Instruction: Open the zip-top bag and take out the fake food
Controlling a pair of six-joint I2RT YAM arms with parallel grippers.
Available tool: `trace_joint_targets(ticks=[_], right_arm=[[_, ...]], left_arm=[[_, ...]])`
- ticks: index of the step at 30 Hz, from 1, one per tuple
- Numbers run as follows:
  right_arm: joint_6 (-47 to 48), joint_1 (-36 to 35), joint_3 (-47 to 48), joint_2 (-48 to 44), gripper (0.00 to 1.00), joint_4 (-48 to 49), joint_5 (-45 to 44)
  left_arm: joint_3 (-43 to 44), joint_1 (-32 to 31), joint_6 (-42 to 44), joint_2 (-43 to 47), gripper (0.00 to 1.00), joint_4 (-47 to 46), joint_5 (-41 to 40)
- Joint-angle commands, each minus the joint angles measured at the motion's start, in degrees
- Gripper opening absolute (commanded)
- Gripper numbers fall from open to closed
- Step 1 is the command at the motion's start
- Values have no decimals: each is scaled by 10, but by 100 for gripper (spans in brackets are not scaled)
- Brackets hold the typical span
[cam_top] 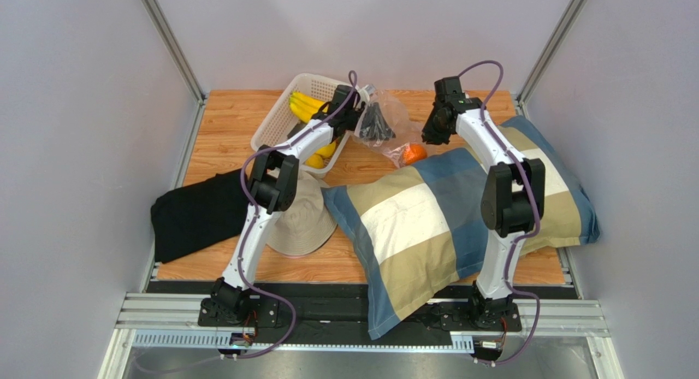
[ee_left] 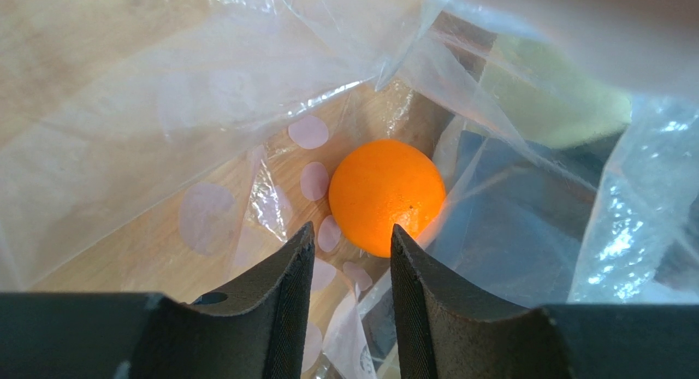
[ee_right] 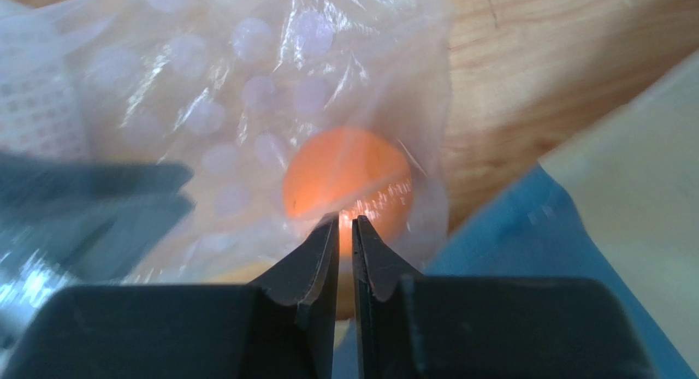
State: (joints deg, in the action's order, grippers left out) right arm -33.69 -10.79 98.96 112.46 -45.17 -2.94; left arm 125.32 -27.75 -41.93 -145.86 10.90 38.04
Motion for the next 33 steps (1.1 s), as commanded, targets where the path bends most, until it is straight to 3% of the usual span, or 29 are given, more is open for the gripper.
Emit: trace_joint_targets(ticks=[1,4,10,18,26,33], right_arm=[[4,-16,74,71,12,-10,-37],[20,-21,117,106,10,-63,-99],[20,-26,109,136,9,-5,-60],[99,-18,227,156,9,-44,-83],[117,-19,109,23,9,-77,-81],[85,-15,70,49,8,-70,-91]], left_arm=[[34,-3,9,30,44,2,-2],[36,-5,27,30,45,20,-15],[49,-6,36,17,47,43,-10],[53,-5,37,15,49,134,15],[21,-5,4,39,49,109,33],[27,-5,-37,27,50,82,34]])
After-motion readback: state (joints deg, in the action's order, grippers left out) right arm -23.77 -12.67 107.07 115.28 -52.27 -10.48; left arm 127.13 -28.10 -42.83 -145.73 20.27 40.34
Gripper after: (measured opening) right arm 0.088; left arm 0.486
